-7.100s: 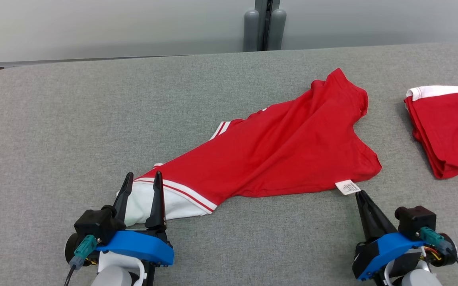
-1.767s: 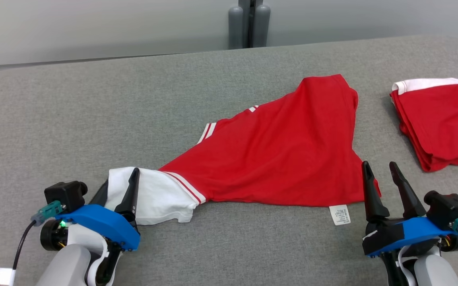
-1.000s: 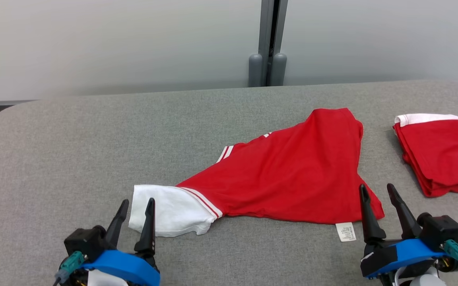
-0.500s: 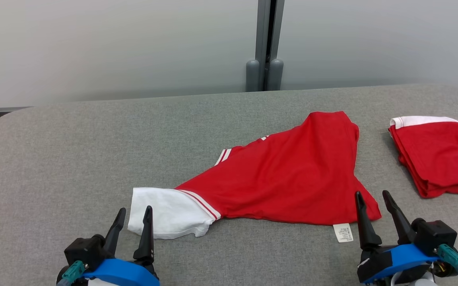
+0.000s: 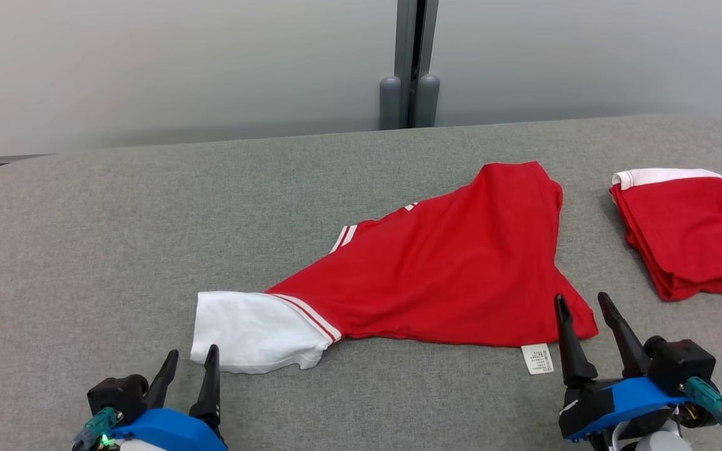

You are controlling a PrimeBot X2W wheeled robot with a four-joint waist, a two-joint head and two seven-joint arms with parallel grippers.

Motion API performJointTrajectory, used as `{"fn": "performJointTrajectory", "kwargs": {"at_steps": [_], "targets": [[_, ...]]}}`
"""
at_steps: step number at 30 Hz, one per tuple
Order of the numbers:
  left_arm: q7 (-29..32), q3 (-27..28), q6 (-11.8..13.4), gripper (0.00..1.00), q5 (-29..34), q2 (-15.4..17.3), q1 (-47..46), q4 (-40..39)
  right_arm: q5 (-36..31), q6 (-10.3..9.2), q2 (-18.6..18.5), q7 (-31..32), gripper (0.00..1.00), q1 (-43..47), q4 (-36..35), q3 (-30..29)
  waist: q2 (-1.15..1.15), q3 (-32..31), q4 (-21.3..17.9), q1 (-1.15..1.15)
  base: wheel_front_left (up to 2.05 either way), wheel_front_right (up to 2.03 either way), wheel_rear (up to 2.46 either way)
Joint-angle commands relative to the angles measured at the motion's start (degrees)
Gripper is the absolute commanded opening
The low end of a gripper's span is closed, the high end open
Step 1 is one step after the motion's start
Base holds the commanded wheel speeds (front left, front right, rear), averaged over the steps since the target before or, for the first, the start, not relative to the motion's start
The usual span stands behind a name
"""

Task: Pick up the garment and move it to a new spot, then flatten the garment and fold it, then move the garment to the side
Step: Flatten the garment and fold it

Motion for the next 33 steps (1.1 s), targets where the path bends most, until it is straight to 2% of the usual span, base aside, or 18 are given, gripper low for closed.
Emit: {"fn": "performJointTrajectory", "kwargs": {"at_steps": [1, 10, 12, 13, 15, 16, 17, 18, 27, 33], "targets": [[0.1, 0.1, -0.4, 1.0, -0.3, 0.0, -1.2, 0.6, 0.0, 0.0, -0.1, -0.4, 1.0, -0.6, 0.0, 0.1, 0.0, 0.2, -0.1, 0.0, 0.0, 0.0, 0.0], [0.8, -2.8, -2.8, 1.0, -2.1, 0.1, -5.1, 5.7, -0.3, 0.0, -0.1, -0.4, 1.0, -1.1, 0.2, -0.2, 0.0, 1.8, -0.8, 0.0, 0.0, 0.0, 0.0], [0.6, -4.0, -3.0, 0.73, -2.2, 0.2, -5.6, 6.1, -0.4, 0.0, -0.1, -0.4, 1.0, -1.1, 0.4, -0.6, 0.0, 2.1, -0.8, 0.0, 0.0, 0.0, 0.0], [0.4, -4.3, -3.0, 0.49, -2.4, 0.2, -5.7, 6.1, -0.5, 0.0, -0.1, -0.4, 1.0, -1.1, 0.4, -0.8, 0.0, 2.2, -0.8, 0.0, 0.0, 0.0, 0.0], [-0.1, -5.1, -3.2, 0.34, -2.7, 0.2, -5.7, 5.9, -0.5, 0.0, -0.1, -0.4, 1.0, -1.1, 0.6, -1.4, 0.0, 2.4, -0.9, 0.0, 0.0, 0.0, 0.0], [-0.3, -5.3, -3.2, 0.23, -2.9, 0.2, -5.7, 5.7, -0.7, 0.0, -0.1, -0.4, 1.0, -1.1, 0.7, -1.8, 0.0, 2.4, -0.9, 0.0, 0.0, 0.0, 0.0], [-0.6, -5.5, -3.3, 0.03, -3.0, 0.3, -5.5, 5.5, -0.9, 0.0, -0.1, -0.4, 1.0, -1.0, 0.9, -2.3, 0.0, 2.5, -0.8, 0.0, 0.0, 0.0, 0.0], [-0.8, -5.7, -3.3, 0.0, -3.0, 0.4, -5.3, 5.3, -1.1, 0.0, -0.1, -0.4, 1.0, -1.0, 1.2, -2.9, 0.0, 2.5, -0.8, 0.0, 0.0, 0.0, 0.0], [-1.8, -6.8, -2.6, 0.0, -2.4, 1.5, -2.4, 0.8, -4.1, 0.0, -0.1, 2.4, 1.0, -2.6, 6.8, -10.0, 0.0, 2.8, 0.2, 0.0, 0.0, 0.0, 0.0], [-0.9, -7.1, -1.6, 0.0, -2.1, 2.5, -1.6, -3.8, -3.8, 0.0, -0.1, 5.4, 1.0, -5.6, 12.2, -9.3, 0.0, 2.6, 1.0, 0.0, 0.0, 0.0, 0.0]]}}
